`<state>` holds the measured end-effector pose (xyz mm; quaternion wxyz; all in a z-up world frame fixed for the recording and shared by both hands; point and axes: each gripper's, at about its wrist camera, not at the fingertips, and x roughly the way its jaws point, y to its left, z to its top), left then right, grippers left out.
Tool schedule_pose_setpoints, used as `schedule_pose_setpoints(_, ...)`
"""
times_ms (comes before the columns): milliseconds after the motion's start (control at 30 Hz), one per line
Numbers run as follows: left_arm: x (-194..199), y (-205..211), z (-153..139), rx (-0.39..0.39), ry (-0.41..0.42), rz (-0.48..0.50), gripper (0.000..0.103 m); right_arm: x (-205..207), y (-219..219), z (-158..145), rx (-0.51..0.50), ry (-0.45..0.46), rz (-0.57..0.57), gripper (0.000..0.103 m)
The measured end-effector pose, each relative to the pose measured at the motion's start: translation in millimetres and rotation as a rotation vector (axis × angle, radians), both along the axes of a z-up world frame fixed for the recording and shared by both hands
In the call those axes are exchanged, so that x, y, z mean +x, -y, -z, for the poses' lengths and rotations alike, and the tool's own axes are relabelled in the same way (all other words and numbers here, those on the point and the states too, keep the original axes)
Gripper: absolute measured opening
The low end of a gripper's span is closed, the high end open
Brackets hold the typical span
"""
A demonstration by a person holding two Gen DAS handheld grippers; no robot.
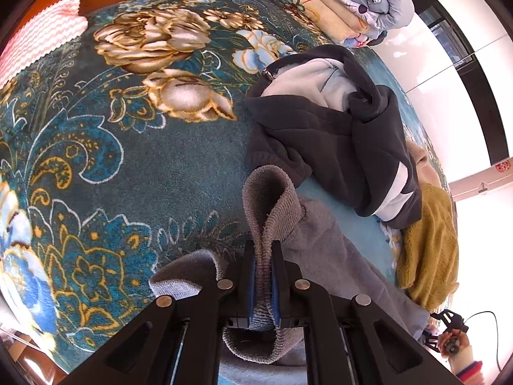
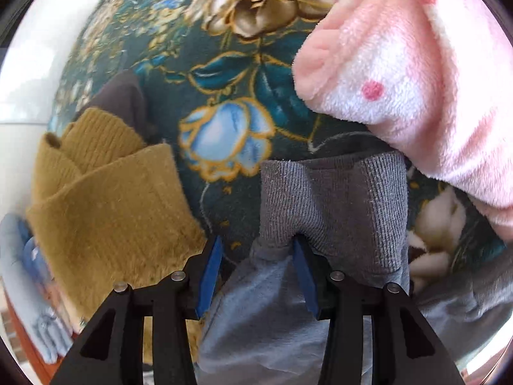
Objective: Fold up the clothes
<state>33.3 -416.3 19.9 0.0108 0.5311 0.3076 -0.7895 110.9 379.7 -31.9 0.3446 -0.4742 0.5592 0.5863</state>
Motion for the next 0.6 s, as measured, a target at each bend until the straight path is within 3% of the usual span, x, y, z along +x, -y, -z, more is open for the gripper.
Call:
schedule_pose_setpoints(100,2,3,4,0.007,0.008,-0.005,0.009,-5,4,0,0.028,0.043,-0.055,0.040)
schedule_pose_setpoints(167,4,6,6,0.013,0.012,-0.011,0.009,2,4,1,0.032,0.042,-0.078,0.015)
schedule_pose_setpoints(300,12,7,7,0.018,-0.016,-0.011,0.008,24,1,1,0.005,-0.069,-0.106,0.009)
schedule_pose_setpoints(367,17,3,-6,0.010,-0.095,0.012,0.008,38,1,-18,0.014,-0.215,-0.102,0.009)
schedule_pose_setpoints(467,24,-2,-35,-0.007,-0.225,0.063,0.008,53,-1,-74,0.089,-0.491,-0.119,0.008)
schedule_pose_setpoints(533,22,-4,-53,-0.016,-0.289,0.099,0.008,47,1,-113,0.152,-0.612,-0.166,0.008)
schedule_pose_setpoints(600,9,-3,-63,-0.045,-0.302,0.108,0.008,26,1,-143,0.218,-0.673,-0.212,0.008)
